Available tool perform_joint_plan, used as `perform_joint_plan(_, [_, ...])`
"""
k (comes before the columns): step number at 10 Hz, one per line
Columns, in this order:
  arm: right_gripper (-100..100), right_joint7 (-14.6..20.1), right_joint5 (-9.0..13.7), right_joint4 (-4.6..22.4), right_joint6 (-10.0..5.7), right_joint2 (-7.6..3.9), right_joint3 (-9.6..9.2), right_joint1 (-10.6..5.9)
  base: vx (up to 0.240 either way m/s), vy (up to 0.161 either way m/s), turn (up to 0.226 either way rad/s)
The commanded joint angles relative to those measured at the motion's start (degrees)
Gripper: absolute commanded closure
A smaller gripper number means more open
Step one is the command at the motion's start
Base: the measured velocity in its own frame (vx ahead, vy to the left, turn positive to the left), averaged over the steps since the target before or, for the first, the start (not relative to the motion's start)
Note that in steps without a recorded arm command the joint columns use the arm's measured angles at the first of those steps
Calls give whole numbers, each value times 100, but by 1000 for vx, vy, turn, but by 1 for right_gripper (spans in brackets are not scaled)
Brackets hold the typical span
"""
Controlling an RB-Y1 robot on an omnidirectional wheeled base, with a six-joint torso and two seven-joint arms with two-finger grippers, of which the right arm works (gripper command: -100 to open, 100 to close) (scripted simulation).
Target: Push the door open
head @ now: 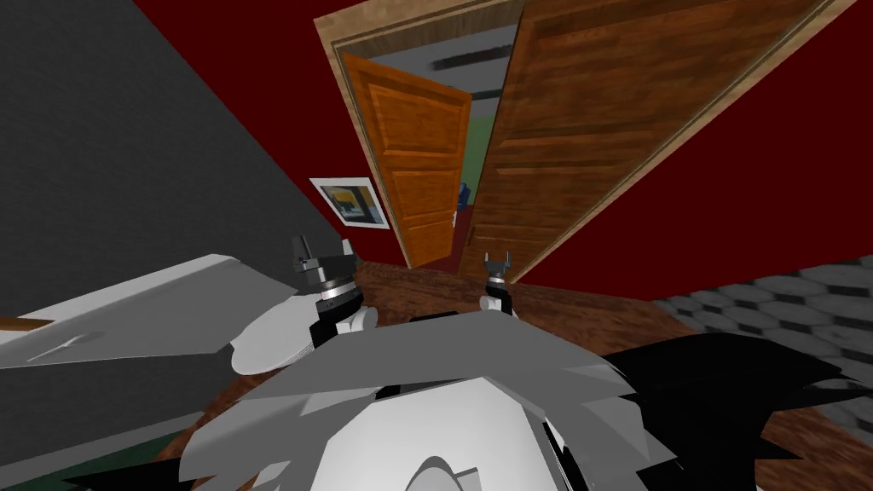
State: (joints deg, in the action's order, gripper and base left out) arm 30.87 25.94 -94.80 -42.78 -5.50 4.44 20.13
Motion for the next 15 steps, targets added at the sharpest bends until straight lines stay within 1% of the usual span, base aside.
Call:
perform_joint_plan(1, [-100, 119, 146, 159, -47, 8, 34, -45, 49, -75, 169])
perform_joint_plan(2, [-100, 264, 313, 382, -135, 20, 63, -92, 57, -123, 374])
perform_joint_plan(5, [-100, 478, 559, 709, -263, 51, 105, -161, 66, -110, 226])
perform_joint_plan(6, [-100, 620, 722, 927, -349, 72, 134, -207, 52, -113, 350])
perform_joint_plan(13, [-100, 1091, 1264, 1649, -632, 179, 227, -359, 44, -102, 205])
perform_joint_plan(15, [-100, 1212, 1403, 1835, -705, 220, 251, -398, 34, -80, 156])
